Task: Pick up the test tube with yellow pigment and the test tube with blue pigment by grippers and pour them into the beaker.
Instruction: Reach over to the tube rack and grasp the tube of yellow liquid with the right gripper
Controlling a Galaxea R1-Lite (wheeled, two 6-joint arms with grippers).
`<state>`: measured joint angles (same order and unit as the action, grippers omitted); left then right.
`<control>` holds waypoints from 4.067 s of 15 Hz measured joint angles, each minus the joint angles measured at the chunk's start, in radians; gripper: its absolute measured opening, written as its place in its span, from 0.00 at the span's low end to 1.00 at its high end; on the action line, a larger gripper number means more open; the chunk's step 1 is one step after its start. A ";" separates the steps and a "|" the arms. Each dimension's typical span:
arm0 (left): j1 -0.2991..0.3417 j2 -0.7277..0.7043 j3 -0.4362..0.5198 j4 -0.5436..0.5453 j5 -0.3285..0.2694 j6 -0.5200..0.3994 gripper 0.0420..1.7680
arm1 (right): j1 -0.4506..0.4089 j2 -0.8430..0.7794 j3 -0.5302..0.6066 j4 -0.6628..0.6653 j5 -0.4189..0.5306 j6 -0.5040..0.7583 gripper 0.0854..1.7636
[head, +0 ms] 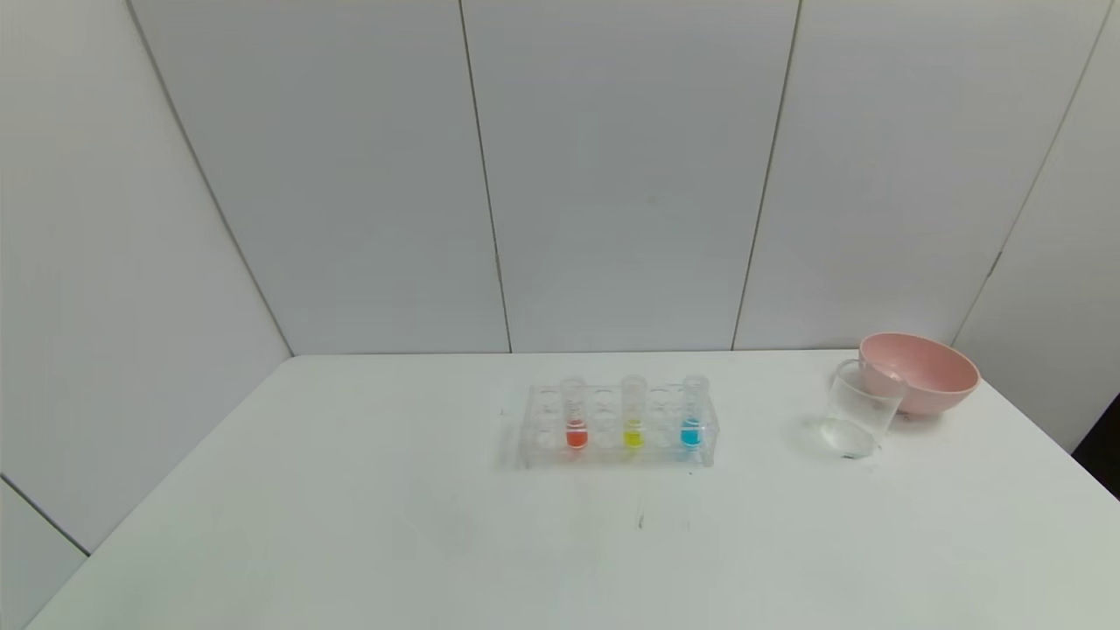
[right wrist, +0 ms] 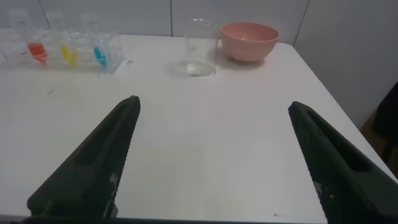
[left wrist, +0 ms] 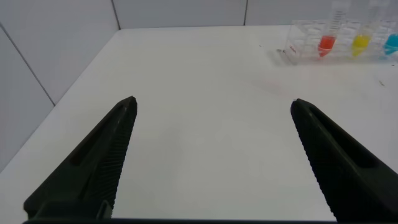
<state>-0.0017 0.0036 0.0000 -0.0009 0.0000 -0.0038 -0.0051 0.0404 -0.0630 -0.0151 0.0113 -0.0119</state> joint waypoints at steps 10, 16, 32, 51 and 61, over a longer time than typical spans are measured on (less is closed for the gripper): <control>0.000 0.000 0.000 0.000 0.000 0.000 1.00 | 0.008 0.642 -0.052 -0.561 0.002 0.031 0.97; 0.000 0.000 0.000 0.000 0.000 0.000 1.00 | 0.051 1.165 -0.097 -0.995 -0.010 0.035 0.97; 0.000 0.000 0.000 0.000 0.000 0.000 1.00 | 0.723 1.899 -0.615 -1.055 -0.590 0.216 0.97; 0.000 0.000 0.000 0.000 0.000 0.000 1.00 | 0.911 2.119 -0.880 -0.963 -0.723 0.197 0.97; 0.000 0.000 0.000 0.000 0.000 0.000 1.00 | 0.842 2.180 -0.938 -0.974 -0.659 0.189 0.97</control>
<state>-0.0017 0.0036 0.0000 -0.0013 0.0000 -0.0043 0.8370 2.2202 -1.0011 -0.9889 -0.6481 0.1766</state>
